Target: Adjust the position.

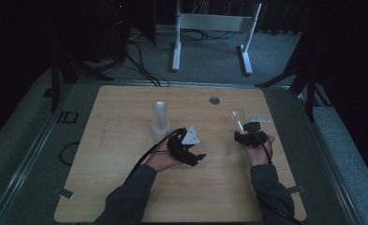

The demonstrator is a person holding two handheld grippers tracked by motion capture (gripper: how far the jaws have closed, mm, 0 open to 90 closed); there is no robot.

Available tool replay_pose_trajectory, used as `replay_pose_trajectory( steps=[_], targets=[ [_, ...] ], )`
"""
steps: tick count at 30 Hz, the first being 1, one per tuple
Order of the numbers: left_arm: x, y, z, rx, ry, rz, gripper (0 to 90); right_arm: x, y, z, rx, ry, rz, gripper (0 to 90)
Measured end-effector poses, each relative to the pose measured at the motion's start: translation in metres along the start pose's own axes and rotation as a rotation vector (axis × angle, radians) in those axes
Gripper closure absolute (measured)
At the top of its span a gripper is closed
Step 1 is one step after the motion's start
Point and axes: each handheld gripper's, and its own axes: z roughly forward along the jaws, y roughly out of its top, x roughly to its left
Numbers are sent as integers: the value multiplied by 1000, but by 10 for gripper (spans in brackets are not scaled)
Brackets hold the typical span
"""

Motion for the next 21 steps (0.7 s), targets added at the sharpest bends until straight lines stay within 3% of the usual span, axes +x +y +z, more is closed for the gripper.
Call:
replay_pose_trajectory(
  steps=[10, 21],
  targets=[
    [1, 1, 1, -11, -1, -18, 245, 1, 2, -8, -122, -19, 8, 421],
    [1, 7, -3, -45, -2, -41, 246, 4, 1, -14, -201, -51, 23, 421]
  ],
)
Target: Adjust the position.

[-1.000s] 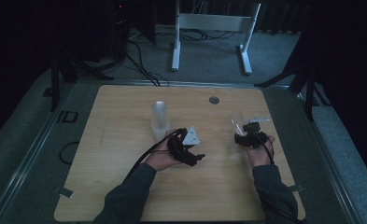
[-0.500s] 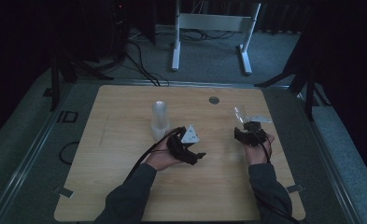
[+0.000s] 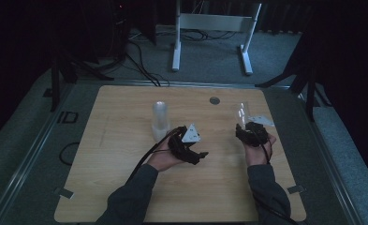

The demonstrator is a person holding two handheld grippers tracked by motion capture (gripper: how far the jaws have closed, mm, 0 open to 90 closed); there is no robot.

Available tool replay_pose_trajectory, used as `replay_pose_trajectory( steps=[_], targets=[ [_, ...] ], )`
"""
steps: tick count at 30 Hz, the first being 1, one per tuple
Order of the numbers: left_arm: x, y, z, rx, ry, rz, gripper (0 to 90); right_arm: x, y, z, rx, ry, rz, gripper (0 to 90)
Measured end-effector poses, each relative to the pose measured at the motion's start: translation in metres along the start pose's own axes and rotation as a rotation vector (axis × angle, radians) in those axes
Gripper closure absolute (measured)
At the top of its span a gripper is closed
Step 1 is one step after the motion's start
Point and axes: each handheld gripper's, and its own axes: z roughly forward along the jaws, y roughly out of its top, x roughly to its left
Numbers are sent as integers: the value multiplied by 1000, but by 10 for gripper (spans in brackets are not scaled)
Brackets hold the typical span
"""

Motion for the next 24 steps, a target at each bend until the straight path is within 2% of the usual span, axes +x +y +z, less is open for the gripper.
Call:
replay_pose_trajectory(
  steps=[6, 11, 20, 24],
  targets=[
    [4, 2, -1, -35, -20, -52, 262, 3, 0, -3, -40, -15, -4, 421],
    [6, 3, -1, -47, -33, -67, 263, 4, 0, -6, -70, -17, 0, 421],
    [10, 8, 0, -64, -35, -115, 263, 5, 0, -10, -135, -19, 12, 421],
    [13, 10, 1, -60, -8, -138, 266, 6, -1, -12, -163, -19, 13, 421]
  ],
)
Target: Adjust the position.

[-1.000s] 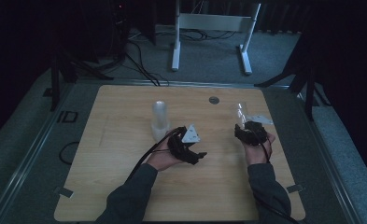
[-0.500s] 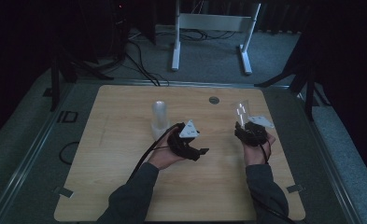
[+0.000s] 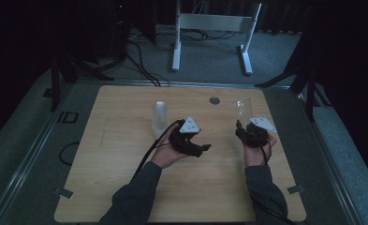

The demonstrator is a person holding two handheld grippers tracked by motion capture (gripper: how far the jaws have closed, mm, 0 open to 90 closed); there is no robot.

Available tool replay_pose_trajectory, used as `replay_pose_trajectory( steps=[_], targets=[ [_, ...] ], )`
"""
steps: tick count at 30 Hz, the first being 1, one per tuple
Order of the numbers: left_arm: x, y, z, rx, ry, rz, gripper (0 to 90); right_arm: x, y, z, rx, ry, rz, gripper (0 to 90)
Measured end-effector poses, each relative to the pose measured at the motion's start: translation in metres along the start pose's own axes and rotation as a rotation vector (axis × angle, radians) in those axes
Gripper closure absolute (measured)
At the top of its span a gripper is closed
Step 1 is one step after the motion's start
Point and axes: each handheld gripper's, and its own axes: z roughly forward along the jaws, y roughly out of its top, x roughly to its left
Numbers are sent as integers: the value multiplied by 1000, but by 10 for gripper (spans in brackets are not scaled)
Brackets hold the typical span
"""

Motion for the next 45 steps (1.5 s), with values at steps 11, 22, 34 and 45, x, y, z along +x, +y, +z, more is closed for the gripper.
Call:
replay_pose_trajectory(
  steps=[11, 22, 34, 45],
  targets=[
    [5, 6, 3, -38, 39, -69, 266, 1, -2, -6, -71, -9, 18, 421],
    [11, 12, 6, -77, 70, -130, 290, 6, -4, -12, -140, -7, 14, 421],
    [9, 28, 16, -96, 75, -149, 290, 7, -7, -20, -211, -20, 14, 421],
    [14, 44, 28, -117, 61, -204, 291, 7, -8, -25, -244, -21, 6, 421]
  ],
)
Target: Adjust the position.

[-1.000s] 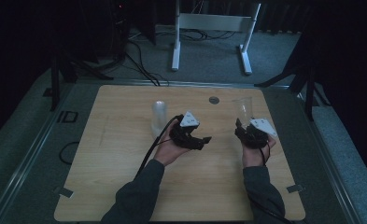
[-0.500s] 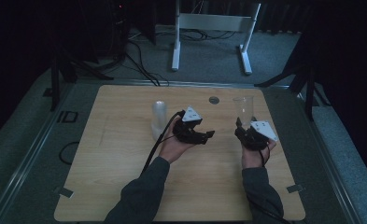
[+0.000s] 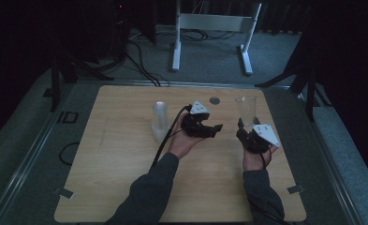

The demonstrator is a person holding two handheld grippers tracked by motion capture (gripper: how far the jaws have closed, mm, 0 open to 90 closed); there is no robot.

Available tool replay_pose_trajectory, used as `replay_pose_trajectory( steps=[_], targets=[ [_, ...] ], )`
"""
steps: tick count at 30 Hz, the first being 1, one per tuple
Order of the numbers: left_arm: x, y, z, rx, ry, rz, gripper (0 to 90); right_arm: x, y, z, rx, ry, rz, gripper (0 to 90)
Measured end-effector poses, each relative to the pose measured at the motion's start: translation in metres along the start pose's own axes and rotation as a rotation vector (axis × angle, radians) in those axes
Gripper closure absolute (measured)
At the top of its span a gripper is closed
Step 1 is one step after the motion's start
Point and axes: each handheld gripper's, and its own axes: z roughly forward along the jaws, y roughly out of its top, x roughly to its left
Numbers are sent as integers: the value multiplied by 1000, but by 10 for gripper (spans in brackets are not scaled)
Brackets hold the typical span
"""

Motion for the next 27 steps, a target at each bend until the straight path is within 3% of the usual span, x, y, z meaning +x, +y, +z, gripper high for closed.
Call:
replay_pose_trajectory(
  steps=[5, 8, 11, 13, 19, 27],
  targets=[
    [-2, 5, 4, -14, -2, -13, 291, 1, -1, -1, 2, 12, -2, 421],
    [-4, 13, 9, -50, -3, -28, 284, 2, -1, -2, 3, 20, 1, 421],
    [-4, 17, 15, -86, -16, -85, 276, 3, -1, -3, 2, 27, 7, 421],
    [-5, 19, 18, -94, -26, -97, 267, 3, -2, -3, 1, 29, 5, 421],
    [-12, 26, 28, -100, -45, -80, 247, 4, -3, -4, 1, 36, 3, 420],
    [-15, 29, 36, -108, -63, -95, 237, 8, -2, -7, -10, 49, 0, 421]
  ],
)
